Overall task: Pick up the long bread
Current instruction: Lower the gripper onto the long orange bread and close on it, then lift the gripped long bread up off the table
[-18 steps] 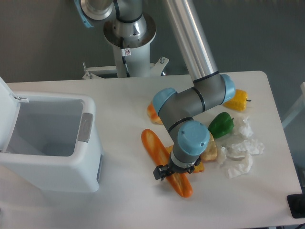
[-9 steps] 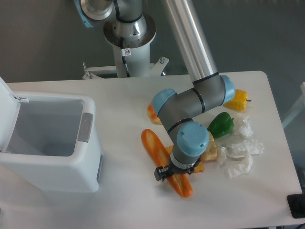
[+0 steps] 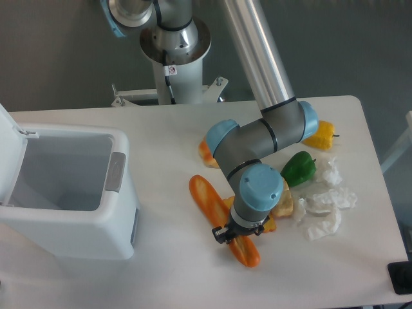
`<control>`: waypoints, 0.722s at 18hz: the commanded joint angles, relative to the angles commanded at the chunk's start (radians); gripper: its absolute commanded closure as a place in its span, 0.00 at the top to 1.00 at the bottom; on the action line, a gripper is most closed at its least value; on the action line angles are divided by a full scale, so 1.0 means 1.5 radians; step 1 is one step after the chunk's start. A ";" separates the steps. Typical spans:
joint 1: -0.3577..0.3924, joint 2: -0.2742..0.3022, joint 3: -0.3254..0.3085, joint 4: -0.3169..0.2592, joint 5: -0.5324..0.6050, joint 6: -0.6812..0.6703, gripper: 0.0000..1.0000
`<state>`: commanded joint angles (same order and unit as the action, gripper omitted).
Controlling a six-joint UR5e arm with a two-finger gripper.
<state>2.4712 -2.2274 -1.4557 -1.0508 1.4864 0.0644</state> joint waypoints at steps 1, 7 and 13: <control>-0.001 0.003 0.000 0.000 0.000 0.001 0.24; -0.001 0.036 -0.003 -0.003 0.001 0.004 0.24; -0.001 0.100 0.003 -0.005 0.001 0.009 0.24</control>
<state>2.4697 -2.0772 -1.4511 -1.0584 1.4880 0.0782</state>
